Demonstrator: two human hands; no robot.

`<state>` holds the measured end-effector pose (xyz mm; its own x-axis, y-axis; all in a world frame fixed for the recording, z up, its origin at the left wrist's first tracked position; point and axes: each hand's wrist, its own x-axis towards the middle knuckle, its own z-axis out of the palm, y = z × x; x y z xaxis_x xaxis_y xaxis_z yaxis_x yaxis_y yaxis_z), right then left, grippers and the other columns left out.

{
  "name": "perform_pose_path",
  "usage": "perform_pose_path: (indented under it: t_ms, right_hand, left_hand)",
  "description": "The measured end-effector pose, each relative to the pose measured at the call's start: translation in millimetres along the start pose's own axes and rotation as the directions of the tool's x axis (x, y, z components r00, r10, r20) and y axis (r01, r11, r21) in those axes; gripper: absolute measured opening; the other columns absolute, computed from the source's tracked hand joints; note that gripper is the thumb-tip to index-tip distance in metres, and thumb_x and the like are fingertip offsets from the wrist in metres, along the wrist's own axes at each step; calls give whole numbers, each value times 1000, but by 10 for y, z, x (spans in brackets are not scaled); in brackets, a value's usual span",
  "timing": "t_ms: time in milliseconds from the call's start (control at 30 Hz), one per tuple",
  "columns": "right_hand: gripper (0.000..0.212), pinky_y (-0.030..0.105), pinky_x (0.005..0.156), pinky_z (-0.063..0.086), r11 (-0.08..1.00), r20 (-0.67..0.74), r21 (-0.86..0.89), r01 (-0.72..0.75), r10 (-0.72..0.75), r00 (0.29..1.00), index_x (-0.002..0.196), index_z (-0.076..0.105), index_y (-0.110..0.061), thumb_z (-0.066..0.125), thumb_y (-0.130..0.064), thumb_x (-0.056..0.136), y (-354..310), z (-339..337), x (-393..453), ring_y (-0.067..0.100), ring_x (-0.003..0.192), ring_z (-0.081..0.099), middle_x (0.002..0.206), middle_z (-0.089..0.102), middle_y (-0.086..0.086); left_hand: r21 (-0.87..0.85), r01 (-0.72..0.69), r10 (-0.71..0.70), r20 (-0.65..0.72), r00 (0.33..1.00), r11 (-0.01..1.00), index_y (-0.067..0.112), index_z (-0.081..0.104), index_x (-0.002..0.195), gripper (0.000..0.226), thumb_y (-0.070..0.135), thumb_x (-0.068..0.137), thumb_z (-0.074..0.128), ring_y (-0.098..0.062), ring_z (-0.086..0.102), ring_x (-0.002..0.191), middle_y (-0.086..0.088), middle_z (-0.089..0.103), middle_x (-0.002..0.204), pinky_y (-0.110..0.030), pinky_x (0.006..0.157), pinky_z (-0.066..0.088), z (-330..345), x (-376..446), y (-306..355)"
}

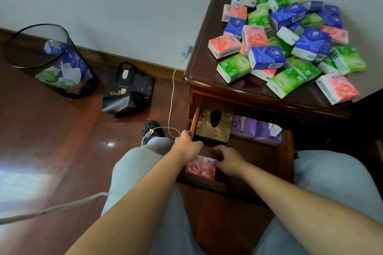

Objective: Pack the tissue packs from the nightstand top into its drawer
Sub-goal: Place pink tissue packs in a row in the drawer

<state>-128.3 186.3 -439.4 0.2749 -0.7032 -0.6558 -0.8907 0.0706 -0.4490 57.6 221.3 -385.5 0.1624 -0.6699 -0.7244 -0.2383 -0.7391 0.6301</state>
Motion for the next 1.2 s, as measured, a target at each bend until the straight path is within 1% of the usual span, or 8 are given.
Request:
perform_pose_path:
  t_ms: [100, 200, 367, 467, 667, 900, 1100, 1200]
  right_hand:
    - [26, 28, 94, 52, 993, -125, 48, 106, -99, 987, 125, 68, -30, 67, -33, 99, -75, -218, -213, 14, 115, 64, 124, 68, -5]
    - [13, 29, 82, 52, 952, -316, 3, 306, -290, 903, 104, 72, -31, 63, -39, 99, -133, -630, -480, 8, 99, 66, 104, 70, -10]
    - [9, 32, 73, 46, 881, -749, -196, 430, -417, 515, 93, 61, -23, 68, -30, 94, 1, -1472, -948, 13, 81, 56, 87, 56, -8]
    - [25, 43, 87, 45, 936, -880, -320, 149, -352, 320, 110, 62, -17, 68, -31, 90, 235, -1930, -1082, 29, 102, 56, 108, 61, 3]
    - [60, 48, 109, 41, 974, -810, -180, -135, -68, 582, 149, 48, -28, 65, -47, 94, 679, -2365, -1146, 40, 130, 44, 150, 42, 11]
    - [41, 45, 88, 48, 998, -844, -7, 68, -42, 534, 113, 56, -23, 79, -36, 82, 779, -2311, -1154, 34, 105, 55, 113, 62, 6]
    - [65, 16, 71, 43, 904, -736, 290, 313, 1, 677, 124, 61, -30, 92, -39, 68, 663, -2261, -1042, 8, 102, 60, 115, 56, -9]
    - [60, 21, 75, 50, 869, -670, 377, 320, 17, 742, 120, 65, -35, 94, -39, 68, 651, -2352, -973, 5, 102, 60, 119, 59, -7]
  left_hand:
    - [39, -222, 225, -172, 959, 974, 24, 58, 129, 35, 30, 94, 64, -6, 65, 93, 4, 65, 117, -13, 64, 46, 41, -130, 106]
    - [67, -377, 382, -245, 891, 924, 35, 65, 95, 1, 34, 95, 65, 0, 63, 86, 15, 69, 97, -15, 65, 40, 102, -284, 308]
    - [171, -523, 551, -246, 798, 835, 30, 63, 82, 16, 40, 95, 66, 2, 62, 79, 11, 70, 85, -17, 65, 42, 301, -523, 906]
    - [239, -605, 648, -200, 735, 760, 26, 61, 81, 18, 35, 95, 67, -2, 61, 80, 10, 69, 85, -17, 68, 43, 485, -637, 1267]
    - [361, -673, 743, -95, 662, 646, 29, 61, 93, 4, 25, 93, 63, -6, 60, 80, 7, 62, 98, -30, 78, 52, 729, -814, 1640]
    - [453, -635, 753, -138, 644, 626, 26, 62, 109, 18, 21, 92, 64, -17, 59, 104, 6, 56, 113, -41, 95, 53, 698, -823, 1702]
    - [591, -487, 753, -371, 544, 643, 19, 51, 127, 39, 17, 91, 65, -28, 46, 116, -7, 48, 128, -42, 90, 49, 499, -742, 1858]
    - [593, -473, 751, -418, 511, 652, 17, 49, 129, 40, 15, 92, 64, -30, 46, 118, -11, 47, 132, -45, 90, 49, 395, -678, 2074]
